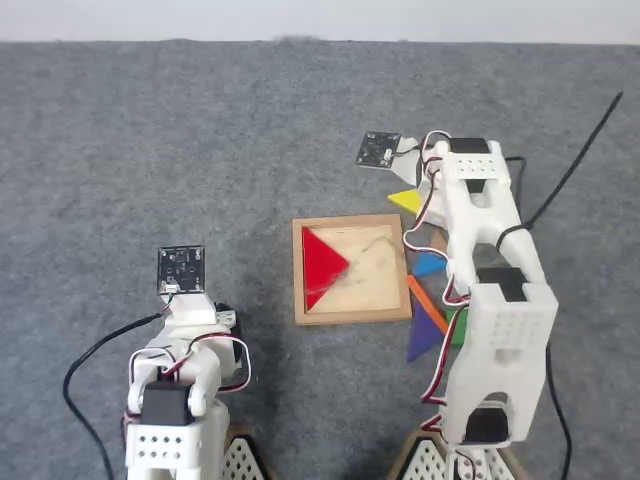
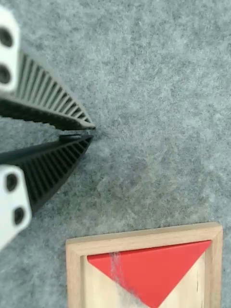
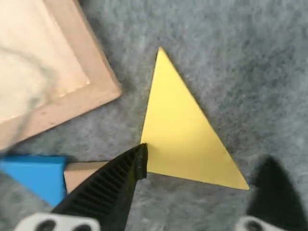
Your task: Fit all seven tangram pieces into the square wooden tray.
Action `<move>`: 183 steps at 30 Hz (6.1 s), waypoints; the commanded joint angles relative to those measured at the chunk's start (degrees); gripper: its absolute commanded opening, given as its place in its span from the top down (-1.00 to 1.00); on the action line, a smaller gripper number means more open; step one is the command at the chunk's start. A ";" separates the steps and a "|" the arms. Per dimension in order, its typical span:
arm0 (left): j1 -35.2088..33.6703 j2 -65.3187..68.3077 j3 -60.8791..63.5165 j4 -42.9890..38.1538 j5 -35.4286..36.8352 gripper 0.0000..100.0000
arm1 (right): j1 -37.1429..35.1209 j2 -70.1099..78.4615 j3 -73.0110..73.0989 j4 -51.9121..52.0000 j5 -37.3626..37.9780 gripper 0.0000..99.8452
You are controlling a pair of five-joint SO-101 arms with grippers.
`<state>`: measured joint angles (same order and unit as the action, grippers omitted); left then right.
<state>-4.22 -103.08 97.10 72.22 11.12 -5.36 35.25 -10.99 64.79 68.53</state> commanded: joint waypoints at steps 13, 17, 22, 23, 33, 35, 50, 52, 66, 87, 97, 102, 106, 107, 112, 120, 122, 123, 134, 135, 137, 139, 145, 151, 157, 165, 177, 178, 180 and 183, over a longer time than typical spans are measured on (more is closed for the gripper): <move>-0.35 -1.14 -0.66 0.09 -0.62 0.97 | 7.60 -4.00 0.18 14.90 0.79 0.76; -0.35 -1.14 -0.66 0.09 -0.62 0.97 | 9.63 -4.88 0.26 19.12 0.53 0.80; -0.35 -1.14 -0.66 0.09 -0.62 0.97 | 9.01 -8.84 0.18 20.44 -1.23 0.72; -0.35 -1.14 -0.66 0.09 -0.62 0.97 | 8.57 -10.24 0.18 19.91 -1.23 0.66; -0.35 -1.14 -0.66 0.09 -0.62 0.97 | -1.63 -14.46 0.44 11.30 -1.14 0.41; -0.35 -1.14 -0.66 0.09 -0.62 0.97 | -2.51 -11.82 0.44 7.78 -0.97 0.41; -0.35 -1.14 -0.66 0.09 -0.62 0.97 | 1.89 0.13 0.09 0.04 6.68 0.41; -0.35 -1.14 -0.66 0.09 -0.62 0.97 | 2.77 0.13 0.09 0.75 5.19 0.42; -0.35 -1.14 -0.66 0.09 -0.62 0.97 | 10.24 0.22 -2.81 12.26 -11.78 0.73; -0.35 -1.14 -0.66 0.09 -0.62 0.97 | 26.95 -10.51 -10.11 16.22 -66.99 0.71; -0.35 -1.14 -0.66 0.09 -0.62 0.97 | 25.01 -43.38 17.05 7.87 -64.97 0.59; -0.35 -1.14 -0.66 0.09 -0.62 0.97 | 18.33 -57.45 44.31 -7.78 -56.18 0.59; -0.35 -1.14 -0.66 0.09 -0.62 0.97 | 16.22 -57.36 49.41 -8.84 -54.59 0.57; -0.35 -1.14 -0.66 0.09 -0.62 0.97 | 16.57 -56.40 49.23 -8.75 -54.24 0.54; -0.35 -1.14 -0.66 0.09 -0.62 0.97 | 17.10 -49.10 45.54 -9.19 -52.31 0.46; -0.35 -1.14 -0.66 0.09 -0.62 0.97 | 17.80 -33.80 38.42 -9.45 -52.66 0.45; -0.35 -1.14 -0.66 0.09 -0.62 0.97 | 17.80 -30.73 36.75 -9.45 -52.75 0.45; -0.35 -1.14 -0.66 0.09 -0.62 0.97 | 17.80 -29.32 35.96 -9.45 -52.84 0.45; -0.35 -1.14 -0.66 0.09 -0.62 0.97 | 21.32 -23.08 30.95 -8.92 -58.29 0.46; -0.35 -1.14 -0.66 0.09 -0.62 0.97 | 21.14 -22.99 31.12 -8.92 -58.20 0.46; -0.35 -1.14 -0.66 0.09 -0.62 0.97 | 21.32 -22.20 31.03 -8.92 -58.02 0.46; -0.35 -1.14 -0.66 0.09 -0.62 0.97 | 21.49 -21.58 30.77 -8.84 -57.93 0.46; -0.35 -1.14 -0.66 0.09 -0.62 0.97 | 21.49 -21.05 30.15 -7.69 -57.93 0.65; -0.35 -1.14 -0.66 0.09 -0.62 0.97 | 21.49 -21.32 29.80 -7.69 -58.29 0.76; -0.35 -1.14 -0.66 0.09 -0.62 0.97 | 21.49 -24.48 29.71 -5.05 -58.46 0.86; -0.35 -1.14 -0.66 0.09 -0.62 0.97 | 17.98 -41.63 29.98 4.70 -58.64 0.99; -0.35 -1.14 -0.66 0.09 -0.62 0.97 | -16.48 -55.34 30.15 15.16 -55.47 0.99; -0.35 -1.14 -0.66 0.09 -0.62 0.97 | -19.21 -54.11 30.15 15.08 -53.27 0.99; -0.35 -1.14 -0.66 0.09 -0.62 0.97 | -23.69 -50.95 29.71 15.08 -48.79 0.99; -0.35 -1.14 -0.66 0.09 -0.62 0.97 | -26.95 -46.02 28.75 14.02 -42.02 0.99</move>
<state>-4.22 -103.08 97.10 72.22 11.12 -29.45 -13.36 20.75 79.38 20.18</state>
